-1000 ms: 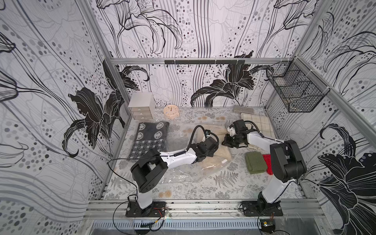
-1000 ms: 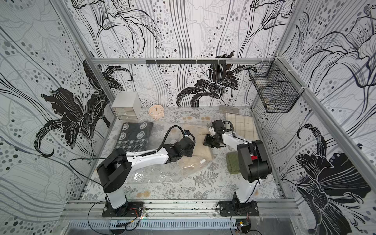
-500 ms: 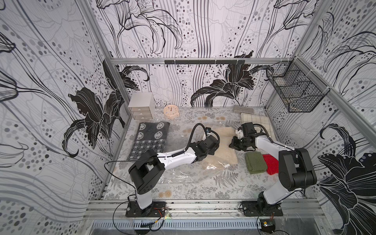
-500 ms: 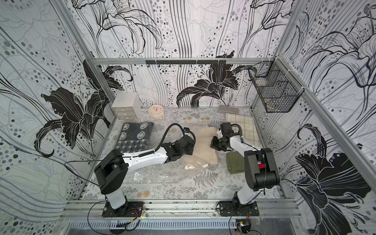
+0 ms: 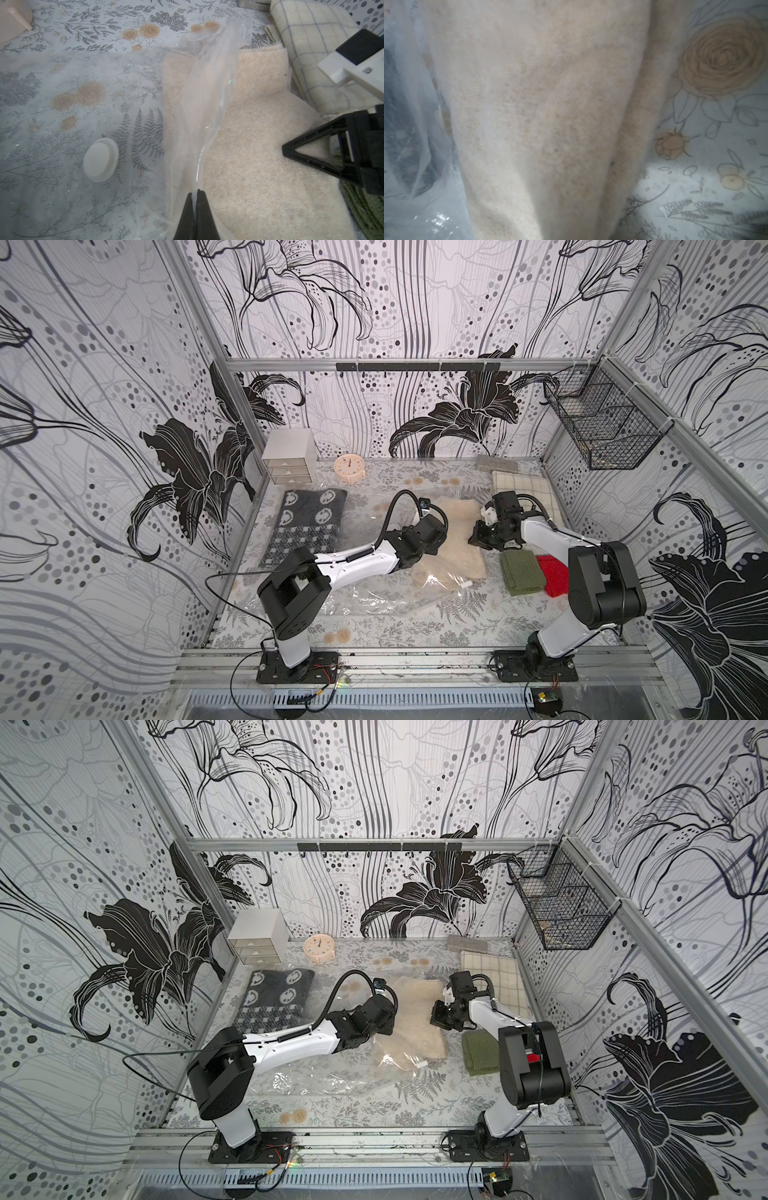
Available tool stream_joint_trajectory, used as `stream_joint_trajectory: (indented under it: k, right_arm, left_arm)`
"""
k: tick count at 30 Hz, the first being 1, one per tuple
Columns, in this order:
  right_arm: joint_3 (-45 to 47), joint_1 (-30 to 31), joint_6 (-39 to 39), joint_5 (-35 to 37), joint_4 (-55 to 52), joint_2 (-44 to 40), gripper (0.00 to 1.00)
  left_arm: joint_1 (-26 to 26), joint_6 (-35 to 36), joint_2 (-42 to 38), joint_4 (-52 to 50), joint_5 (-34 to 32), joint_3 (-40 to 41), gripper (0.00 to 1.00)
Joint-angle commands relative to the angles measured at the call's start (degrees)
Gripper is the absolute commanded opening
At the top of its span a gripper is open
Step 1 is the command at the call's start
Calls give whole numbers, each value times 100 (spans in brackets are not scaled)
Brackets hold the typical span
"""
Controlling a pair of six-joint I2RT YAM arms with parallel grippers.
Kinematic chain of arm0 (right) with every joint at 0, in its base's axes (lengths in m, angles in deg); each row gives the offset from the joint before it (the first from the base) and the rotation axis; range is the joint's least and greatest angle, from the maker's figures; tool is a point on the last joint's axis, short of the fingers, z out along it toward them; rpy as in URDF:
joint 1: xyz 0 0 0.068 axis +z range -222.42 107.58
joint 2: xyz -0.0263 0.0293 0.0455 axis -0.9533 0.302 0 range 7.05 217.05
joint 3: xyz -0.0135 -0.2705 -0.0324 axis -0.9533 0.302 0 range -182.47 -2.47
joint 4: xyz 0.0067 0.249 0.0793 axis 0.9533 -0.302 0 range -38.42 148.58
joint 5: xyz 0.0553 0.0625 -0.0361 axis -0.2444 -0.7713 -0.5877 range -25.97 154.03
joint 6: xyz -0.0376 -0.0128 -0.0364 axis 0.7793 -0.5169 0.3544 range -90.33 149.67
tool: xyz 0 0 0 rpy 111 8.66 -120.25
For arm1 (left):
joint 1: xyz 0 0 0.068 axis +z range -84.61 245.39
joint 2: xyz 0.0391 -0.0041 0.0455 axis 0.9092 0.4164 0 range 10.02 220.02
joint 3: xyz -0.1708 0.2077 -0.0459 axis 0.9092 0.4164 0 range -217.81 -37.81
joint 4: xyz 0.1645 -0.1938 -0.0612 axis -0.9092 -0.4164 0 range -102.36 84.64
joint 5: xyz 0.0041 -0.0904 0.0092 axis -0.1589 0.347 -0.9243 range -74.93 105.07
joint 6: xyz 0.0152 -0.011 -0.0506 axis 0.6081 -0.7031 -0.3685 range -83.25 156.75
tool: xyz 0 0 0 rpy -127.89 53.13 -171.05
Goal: Take the scarf out of the vacuum bag
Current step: Take out the scarf from the vacuum bag.
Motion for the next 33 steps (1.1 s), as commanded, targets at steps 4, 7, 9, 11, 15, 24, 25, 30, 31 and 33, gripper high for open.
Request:
stream_joint_trajectory:
  k: [4,7,9,11,15,24,25,30,31,33]
  right_arm:
    - [-130,-33,159,310,-402,-318,0]
    - [-129,-33,171,356,-433,-308,0]
    - [-90,-42,153,358,-417,-316,0]
    - [-51,-37,133,364,-379,-371,0]
    - [-77,-42,148,319,-329,-259,0]
    - [-357,46,128,224,-201,423,0]
    - [-437,92,138,240,-212,525,0]
    - [-687,418,92,344,-167,921,0]
    - [-719,492,62,323,-117,1002,0]
    - [-776,616,-7,292,-25,1156,0]
  left_arm:
    - [4,173,-141,-94,-218,-228,0]
    - [11,210,-212,-92,-257,-231,0]
    - [4,272,-297,-112,-344,-235,0]
    - [12,341,-374,-146,-462,-253,0]
    - [52,355,-457,-182,-585,-214,0]
    - [265,-232,-308,-291,-609,156,0]
    - [291,-320,-290,-297,-592,193,0]
    - [409,-602,-341,-223,-558,410,0]
    - [462,-678,-343,-200,-501,466,0]
    - [584,-821,-331,-152,-380,598,0]
